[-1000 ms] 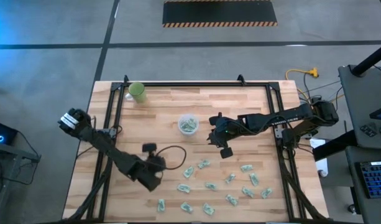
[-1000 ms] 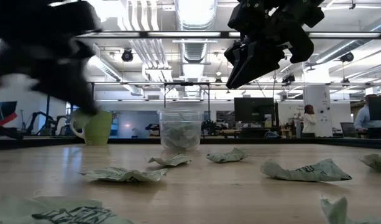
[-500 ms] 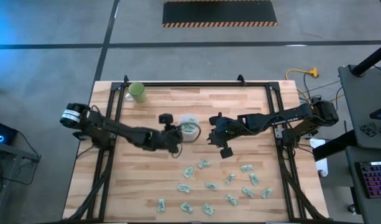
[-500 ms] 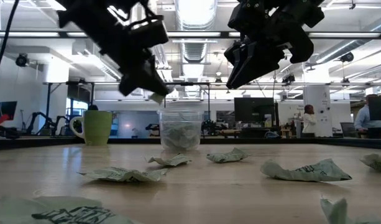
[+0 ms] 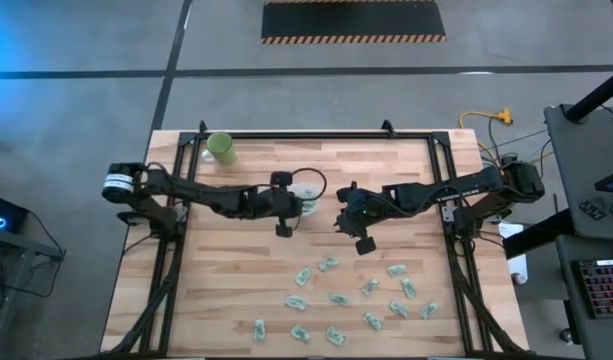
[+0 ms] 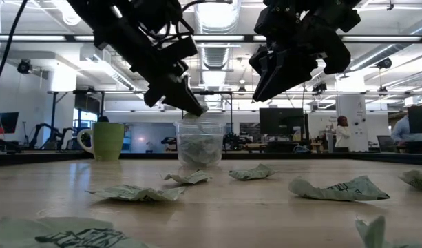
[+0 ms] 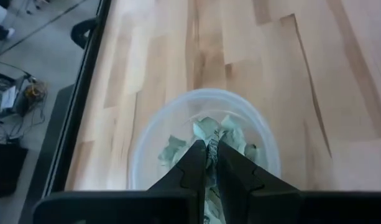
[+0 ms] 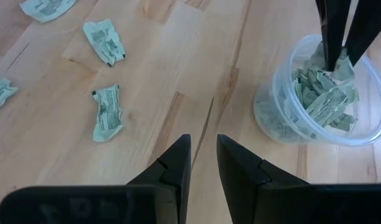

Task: Pick and place Stevia / Truvia into bins
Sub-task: Put the green stevia packet into the transparent container

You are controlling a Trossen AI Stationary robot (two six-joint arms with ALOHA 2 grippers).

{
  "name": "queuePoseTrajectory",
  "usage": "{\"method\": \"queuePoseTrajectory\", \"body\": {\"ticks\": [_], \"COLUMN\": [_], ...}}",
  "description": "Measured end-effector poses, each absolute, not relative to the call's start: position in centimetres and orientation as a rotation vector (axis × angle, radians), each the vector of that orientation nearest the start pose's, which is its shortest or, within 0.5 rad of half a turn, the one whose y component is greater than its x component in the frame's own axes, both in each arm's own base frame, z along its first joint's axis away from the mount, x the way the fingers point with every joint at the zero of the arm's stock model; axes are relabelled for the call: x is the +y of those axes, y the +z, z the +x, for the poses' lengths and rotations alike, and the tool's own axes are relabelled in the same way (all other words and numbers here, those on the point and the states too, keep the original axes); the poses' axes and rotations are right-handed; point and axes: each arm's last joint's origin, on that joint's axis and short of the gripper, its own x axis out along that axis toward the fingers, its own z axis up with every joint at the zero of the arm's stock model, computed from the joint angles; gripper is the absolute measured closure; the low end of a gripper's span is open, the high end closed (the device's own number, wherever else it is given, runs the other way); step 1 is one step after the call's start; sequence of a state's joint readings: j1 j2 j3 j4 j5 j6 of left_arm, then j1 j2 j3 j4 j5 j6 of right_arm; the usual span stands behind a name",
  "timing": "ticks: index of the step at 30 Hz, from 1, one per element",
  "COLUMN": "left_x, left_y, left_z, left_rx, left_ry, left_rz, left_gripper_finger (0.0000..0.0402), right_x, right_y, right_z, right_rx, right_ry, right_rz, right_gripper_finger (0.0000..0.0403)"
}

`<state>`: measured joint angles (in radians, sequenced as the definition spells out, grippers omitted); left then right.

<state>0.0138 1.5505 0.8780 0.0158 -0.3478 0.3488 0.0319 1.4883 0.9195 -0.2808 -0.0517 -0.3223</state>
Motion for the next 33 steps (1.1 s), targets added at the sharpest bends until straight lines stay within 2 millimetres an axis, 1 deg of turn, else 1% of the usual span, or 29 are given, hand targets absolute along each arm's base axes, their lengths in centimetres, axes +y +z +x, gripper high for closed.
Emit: {"method": "queuePoseTrajectory", "body": {"ticks": [3, 6, 15, 19, 23, 28, 31, 33], "left_x": [1.4, 1.4, 1.4, 1.1, -0.2, -2.5, -3.8, -4.6], "left_y": [20.4, 20.4, 20.7, 21.5, 22.8, 23.7, 23.8, 23.4], "left_z": [31.9, 31.9, 32.0, 31.8, 30.5, 28.1, 26.9, 25.7], "left_rx": [0.708, 0.712, 0.702, 0.673, 0.644, 0.644, 0.622, 0.631], "left_ry": [0.219, 0.209, 0.217, 0.226, 0.201, 0.148, 0.117, 0.094], "left_rz": [0.474, 0.496, 0.489, 0.451, 0.401, 0.319, 0.264, 0.245], "left_gripper_finger": [0.0387, 0.0370, 0.0258, 0.0228, 0.0219, 0.0218, 0.0218, 0.0218], "right_x": [1.1, 1.1, 1.2, 1.5, 2.1, 3.2, 3.6, 3.7], "right_y": [21.3, 21.3, 21.2, 20.6, 19.4, 17.8, 17.2, 17.1], "right_z": [30.1, 30.1, 30.0, 29.9, 29.5, 28.7, 28.4, 28.3], "right_rx": [0.829, 0.829, 0.826, 0.780, 0.695, 0.633, 0.579, 0.544], "right_ry": [0.216, 0.215, 0.213, 0.322, 0.442, 0.482, 0.492, 0.489], "right_rz": [-0.295, -0.295, -0.266, -0.211, -0.170, -0.187, -0.199, -0.194], "right_gripper_finger": [0.0335, 0.0335, 0.0335, 0.0335, 0.0335, 0.0335, 0.0335, 0.0335]}}
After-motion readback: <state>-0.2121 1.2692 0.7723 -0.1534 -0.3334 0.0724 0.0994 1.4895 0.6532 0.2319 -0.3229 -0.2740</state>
